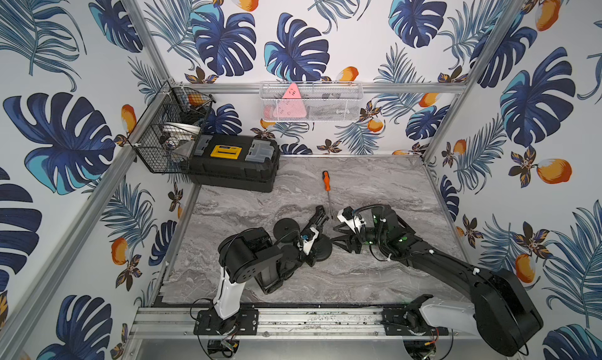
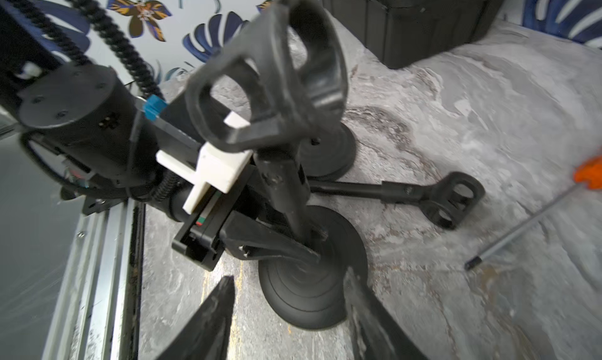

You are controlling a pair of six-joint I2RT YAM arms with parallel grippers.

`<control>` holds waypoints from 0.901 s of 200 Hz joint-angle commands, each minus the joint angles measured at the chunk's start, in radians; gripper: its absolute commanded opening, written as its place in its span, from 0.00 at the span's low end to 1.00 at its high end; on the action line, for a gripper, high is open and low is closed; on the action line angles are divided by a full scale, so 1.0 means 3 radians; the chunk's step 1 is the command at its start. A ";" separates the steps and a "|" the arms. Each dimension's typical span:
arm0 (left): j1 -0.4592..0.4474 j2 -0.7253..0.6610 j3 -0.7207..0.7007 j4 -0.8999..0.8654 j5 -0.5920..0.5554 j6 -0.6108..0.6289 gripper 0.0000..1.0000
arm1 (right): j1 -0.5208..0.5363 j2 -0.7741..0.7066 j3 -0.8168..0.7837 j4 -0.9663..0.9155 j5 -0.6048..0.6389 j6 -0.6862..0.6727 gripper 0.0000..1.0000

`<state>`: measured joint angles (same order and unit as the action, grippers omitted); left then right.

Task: Assemble a microphone stand
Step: Screw the microphone stand pole into the microphone stand base.

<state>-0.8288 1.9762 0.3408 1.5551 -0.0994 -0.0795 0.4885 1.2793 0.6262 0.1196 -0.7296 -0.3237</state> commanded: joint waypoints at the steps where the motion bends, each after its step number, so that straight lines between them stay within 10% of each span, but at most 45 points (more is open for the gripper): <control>1: 0.0012 -0.0002 -0.0006 -0.0029 0.0089 0.0016 0.18 | -0.0085 0.0198 0.0223 -0.0403 -0.0771 -0.0627 0.58; 180: 0.0012 0.0090 0.0071 -0.0029 0.0270 0.0015 0.18 | -0.0008 0.0996 0.0899 -0.0556 -0.1186 -0.1186 0.41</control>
<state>-0.8253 1.9980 0.3595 1.5692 -0.0471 -0.0719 0.4770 1.5665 0.8902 -0.0299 -1.0260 -0.6483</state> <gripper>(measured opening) 0.210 0.438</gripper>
